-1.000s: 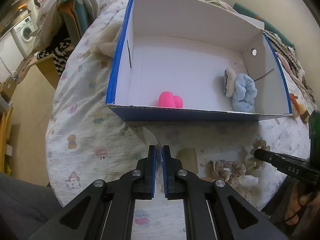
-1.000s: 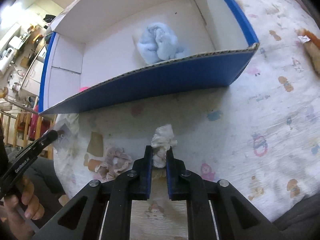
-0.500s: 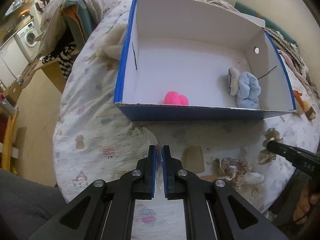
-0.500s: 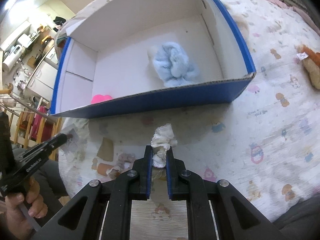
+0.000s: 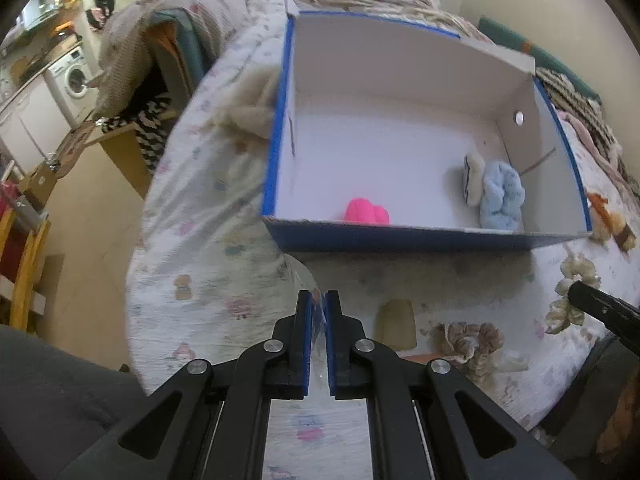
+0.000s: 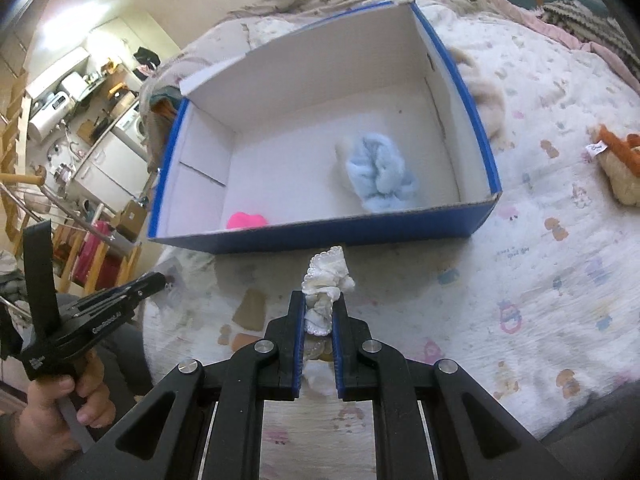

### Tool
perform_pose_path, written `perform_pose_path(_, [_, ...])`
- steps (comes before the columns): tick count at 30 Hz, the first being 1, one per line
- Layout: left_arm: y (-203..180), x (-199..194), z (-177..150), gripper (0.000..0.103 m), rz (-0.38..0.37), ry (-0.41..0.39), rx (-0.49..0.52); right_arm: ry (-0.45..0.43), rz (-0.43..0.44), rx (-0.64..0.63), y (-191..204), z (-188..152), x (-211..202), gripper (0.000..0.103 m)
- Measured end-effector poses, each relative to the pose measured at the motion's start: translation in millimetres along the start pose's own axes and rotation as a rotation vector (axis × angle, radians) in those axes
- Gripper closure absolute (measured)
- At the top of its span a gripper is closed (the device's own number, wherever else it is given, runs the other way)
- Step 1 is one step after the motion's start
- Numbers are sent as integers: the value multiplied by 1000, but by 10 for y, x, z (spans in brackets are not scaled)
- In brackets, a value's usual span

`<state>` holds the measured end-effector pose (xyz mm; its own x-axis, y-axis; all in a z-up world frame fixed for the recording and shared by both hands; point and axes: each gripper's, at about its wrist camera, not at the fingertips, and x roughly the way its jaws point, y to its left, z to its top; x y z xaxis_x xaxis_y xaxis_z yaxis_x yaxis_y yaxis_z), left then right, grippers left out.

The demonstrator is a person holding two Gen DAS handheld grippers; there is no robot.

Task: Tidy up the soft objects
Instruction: 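Lower the scrunchie into the box and open the right tool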

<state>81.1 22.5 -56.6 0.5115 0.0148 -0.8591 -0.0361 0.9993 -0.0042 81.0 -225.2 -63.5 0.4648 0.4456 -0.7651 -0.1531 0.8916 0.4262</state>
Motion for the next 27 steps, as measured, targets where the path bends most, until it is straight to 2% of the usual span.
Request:
perform_pose_path(8, [-47,-597,348,97,9,-202,12,-121,-13,-37,143,291,-410,90])
perform_pose_path(12, [-67,-796,596,97,-18,-263,17,-188,-9,-71,274,507,-572,90])
perform_pose_path(17, [-137,-846,883,97,-41,-291,19,-240,-3,-109,395,774,-648,90])
perform_pose_path(20, [-170,-786,1023,97,-74,-275,9,-253,3,-120,433,907,-624,90])
perform_pose_path(27, [-303,-505,1321,97,-91,-240,1,-235,18,-106,358,1127,-384,90])
